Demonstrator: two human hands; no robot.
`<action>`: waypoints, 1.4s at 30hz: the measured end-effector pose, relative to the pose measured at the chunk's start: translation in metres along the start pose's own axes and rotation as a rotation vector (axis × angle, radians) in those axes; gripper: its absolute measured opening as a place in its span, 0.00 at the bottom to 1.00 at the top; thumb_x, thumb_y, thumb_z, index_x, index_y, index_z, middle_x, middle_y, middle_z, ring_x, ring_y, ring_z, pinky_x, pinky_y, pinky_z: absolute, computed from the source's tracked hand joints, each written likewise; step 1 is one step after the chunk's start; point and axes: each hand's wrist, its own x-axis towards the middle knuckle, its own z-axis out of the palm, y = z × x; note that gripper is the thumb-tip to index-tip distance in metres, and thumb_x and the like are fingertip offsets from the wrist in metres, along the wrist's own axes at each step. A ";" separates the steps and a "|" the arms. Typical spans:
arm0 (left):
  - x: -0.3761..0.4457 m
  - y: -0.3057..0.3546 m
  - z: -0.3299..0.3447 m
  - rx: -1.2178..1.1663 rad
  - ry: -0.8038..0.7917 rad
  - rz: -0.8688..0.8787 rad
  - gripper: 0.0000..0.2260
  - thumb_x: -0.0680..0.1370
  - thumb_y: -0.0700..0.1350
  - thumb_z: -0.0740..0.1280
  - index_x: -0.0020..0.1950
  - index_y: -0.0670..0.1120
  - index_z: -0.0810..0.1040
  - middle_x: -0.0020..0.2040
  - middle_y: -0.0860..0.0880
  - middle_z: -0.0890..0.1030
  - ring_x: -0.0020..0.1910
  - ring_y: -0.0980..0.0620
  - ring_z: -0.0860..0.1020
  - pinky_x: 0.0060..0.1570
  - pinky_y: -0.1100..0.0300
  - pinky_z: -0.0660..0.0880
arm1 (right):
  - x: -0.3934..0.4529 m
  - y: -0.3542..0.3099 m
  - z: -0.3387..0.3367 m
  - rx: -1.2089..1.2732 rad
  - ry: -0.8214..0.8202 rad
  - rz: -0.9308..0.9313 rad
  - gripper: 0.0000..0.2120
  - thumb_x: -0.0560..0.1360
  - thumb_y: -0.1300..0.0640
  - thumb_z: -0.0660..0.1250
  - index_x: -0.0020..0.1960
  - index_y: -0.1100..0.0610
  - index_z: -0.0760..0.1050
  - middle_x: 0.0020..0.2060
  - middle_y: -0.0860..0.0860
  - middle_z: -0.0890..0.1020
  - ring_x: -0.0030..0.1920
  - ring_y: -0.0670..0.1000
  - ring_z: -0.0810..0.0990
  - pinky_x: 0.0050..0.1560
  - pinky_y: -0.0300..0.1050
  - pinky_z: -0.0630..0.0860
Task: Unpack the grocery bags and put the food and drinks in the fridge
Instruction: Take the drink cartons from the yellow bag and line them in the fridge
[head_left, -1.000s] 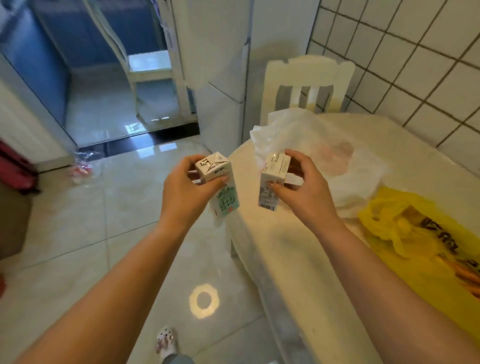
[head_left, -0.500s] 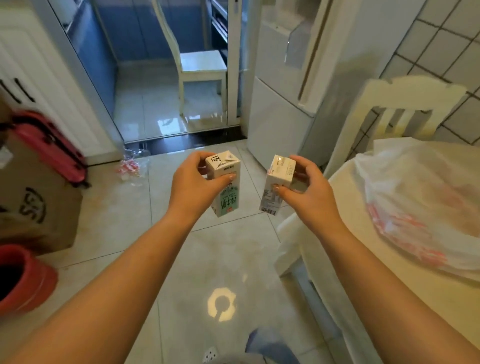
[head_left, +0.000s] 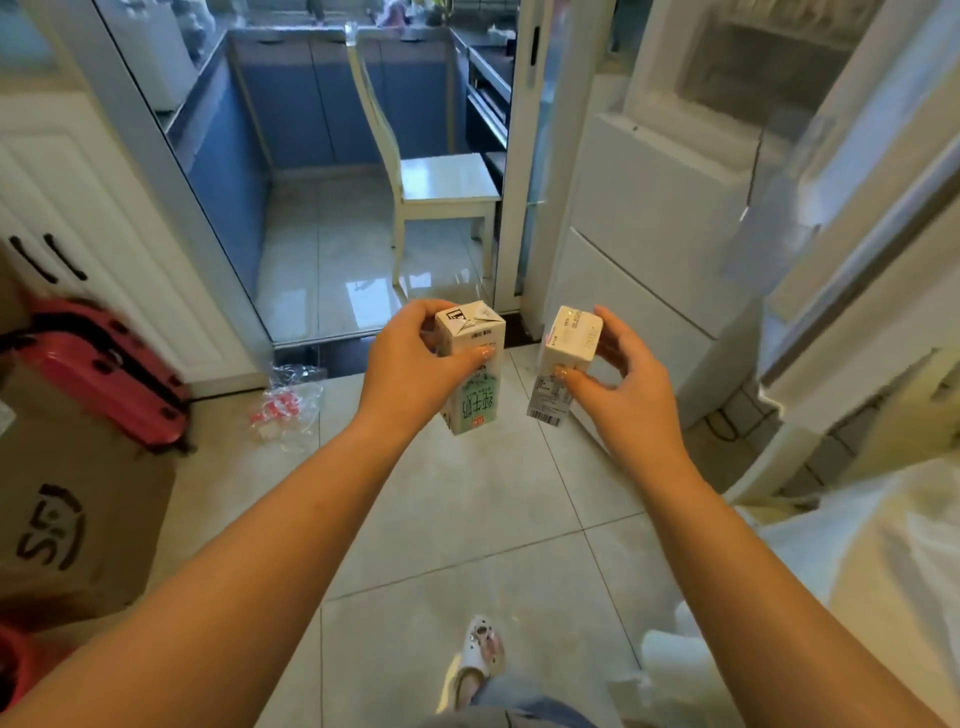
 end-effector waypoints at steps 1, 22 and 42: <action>0.025 0.002 0.000 0.008 -0.003 0.001 0.16 0.70 0.46 0.74 0.53 0.53 0.71 0.51 0.55 0.77 0.48 0.59 0.75 0.41 0.68 0.74 | 0.022 -0.001 0.004 0.003 0.009 0.002 0.30 0.73 0.65 0.69 0.72 0.52 0.63 0.57 0.42 0.71 0.60 0.40 0.69 0.43 0.19 0.68; 0.496 0.055 0.113 -0.211 -0.317 0.300 0.18 0.68 0.45 0.76 0.53 0.51 0.73 0.48 0.56 0.78 0.46 0.63 0.76 0.35 0.74 0.73 | 0.416 0.008 0.013 -0.163 0.484 0.036 0.31 0.73 0.61 0.69 0.73 0.50 0.62 0.58 0.40 0.71 0.60 0.39 0.69 0.43 0.20 0.70; 0.718 0.237 0.388 -0.459 -0.580 0.511 0.21 0.67 0.45 0.76 0.55 0.51 0.71 0.47 0.57 0.79 0.49 0.58 0.79 0.44 0.65 0.77 | 0.669 0.037 -0.201 -0.182 1.017 -0.024 0.30 0.70 0.59 0.73 0.70 0.51 0.67 0.61 0.47 0.77 0.60 0.44 0.75 0.63 0.49 0.73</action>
